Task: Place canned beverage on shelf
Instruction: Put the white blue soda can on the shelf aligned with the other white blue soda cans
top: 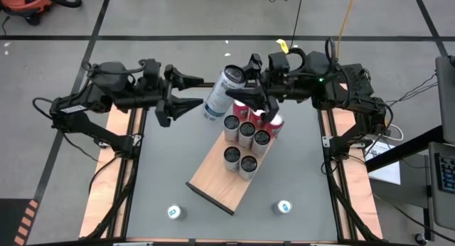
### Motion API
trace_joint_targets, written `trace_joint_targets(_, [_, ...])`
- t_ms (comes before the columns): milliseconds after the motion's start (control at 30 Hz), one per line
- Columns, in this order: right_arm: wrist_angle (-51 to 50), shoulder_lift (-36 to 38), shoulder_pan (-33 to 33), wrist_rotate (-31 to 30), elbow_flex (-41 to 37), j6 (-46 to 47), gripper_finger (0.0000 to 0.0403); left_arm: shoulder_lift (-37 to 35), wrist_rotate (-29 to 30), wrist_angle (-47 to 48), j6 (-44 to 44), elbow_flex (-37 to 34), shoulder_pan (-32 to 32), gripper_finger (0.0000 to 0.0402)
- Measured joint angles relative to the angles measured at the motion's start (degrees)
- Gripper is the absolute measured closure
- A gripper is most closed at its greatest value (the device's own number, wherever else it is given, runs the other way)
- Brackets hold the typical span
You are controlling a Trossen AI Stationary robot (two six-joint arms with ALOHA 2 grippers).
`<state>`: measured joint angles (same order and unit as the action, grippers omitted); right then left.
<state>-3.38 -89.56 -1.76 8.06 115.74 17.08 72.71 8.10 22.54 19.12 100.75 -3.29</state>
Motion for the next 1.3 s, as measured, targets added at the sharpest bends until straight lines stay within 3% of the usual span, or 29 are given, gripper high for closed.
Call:
trace_joint_targets(200, [-0.89,0.0,0.0,-8.87,0.0,0.31,0.0181,0.53,7.23,0.65,-8.52,0.04,-1.87,0.0032])
trace_joint_targets(400, [-1.61,0.0,-0.04,-14.27,0.0,0.21,0.0181,2.65,8.59,0.96,-12.54,0.07,-2.65,0.0032])
trace_joint_targets(500, [-1.55,0.0,-0.02,-15.04,0.0,0.22,0.0181,3.82,9.84,1.15,-12.59,0.07,-2.65,0.0032])
trace_joint_targets(633, [-1.86,0.0,0.0,-15.87,0.0,0.24,0.0181,5.5,16.15,3.07,-12.36,0.02,-2.65,0.0032])
trace_joint_targets(1033, [-5.01,0.0,0.0,-16.2,0.0,2.75,0.0181,7.21,19.05,3.59,-11.94,0.02,-2.65,0.0033])
trace_joint_targets(1300, [-5.09,0.0,-0.03,-16.24,0.0,3.19,0.0181,7.26,18.25,4.97,-8.51,0.02,-2.65,0.0091])
